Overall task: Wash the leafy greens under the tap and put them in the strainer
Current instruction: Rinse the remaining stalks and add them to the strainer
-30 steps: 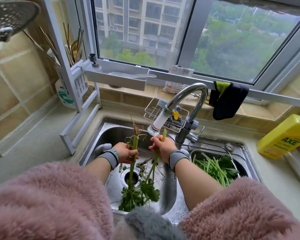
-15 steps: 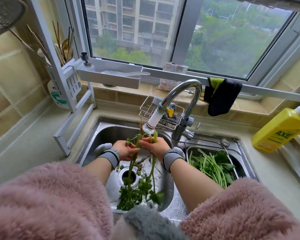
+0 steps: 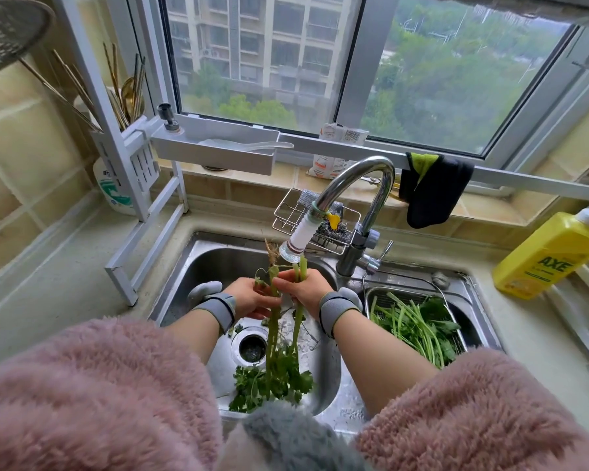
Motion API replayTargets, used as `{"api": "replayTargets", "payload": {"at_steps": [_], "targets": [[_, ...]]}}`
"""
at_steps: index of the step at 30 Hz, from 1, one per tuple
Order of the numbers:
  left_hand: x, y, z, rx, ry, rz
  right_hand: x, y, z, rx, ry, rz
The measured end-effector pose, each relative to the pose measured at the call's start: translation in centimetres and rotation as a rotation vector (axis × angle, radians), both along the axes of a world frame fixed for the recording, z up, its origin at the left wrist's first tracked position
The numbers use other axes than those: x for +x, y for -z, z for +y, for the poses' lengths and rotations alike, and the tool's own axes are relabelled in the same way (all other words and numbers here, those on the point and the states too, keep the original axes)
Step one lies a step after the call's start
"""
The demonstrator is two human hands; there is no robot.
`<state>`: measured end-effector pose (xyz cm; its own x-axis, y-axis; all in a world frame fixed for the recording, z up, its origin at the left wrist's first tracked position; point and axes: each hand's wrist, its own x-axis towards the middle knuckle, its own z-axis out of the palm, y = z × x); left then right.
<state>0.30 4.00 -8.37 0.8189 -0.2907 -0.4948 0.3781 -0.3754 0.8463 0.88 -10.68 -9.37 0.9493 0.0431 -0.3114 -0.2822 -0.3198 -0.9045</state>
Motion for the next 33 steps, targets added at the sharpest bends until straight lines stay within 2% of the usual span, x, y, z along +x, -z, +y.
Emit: {"api": "replayTargets", "payload": {"at_steps": [3,10,26,33], "targets": [[0.0,0.2,-0.1,0.02,-0.032,-0.043,-0.2,-0.1,0.1,0.016,-0.002,-0.002],[0.3,0.1,-0.2,0.042,-0.057,-0.017,-0.3,-0.2,0.0,-0.034,-0.017,-0.032],[0.1,-0.2,0.0,0.131,-0.048,-0.064,-1.2,-1.4,-0.2,-0.282,-0.133,-0.07],[0.0,-0.2,-0.6,0.225,0.014,-0.197,-1.3,-1.4,0.1,-0.386,-0.206,-0.049]]}}
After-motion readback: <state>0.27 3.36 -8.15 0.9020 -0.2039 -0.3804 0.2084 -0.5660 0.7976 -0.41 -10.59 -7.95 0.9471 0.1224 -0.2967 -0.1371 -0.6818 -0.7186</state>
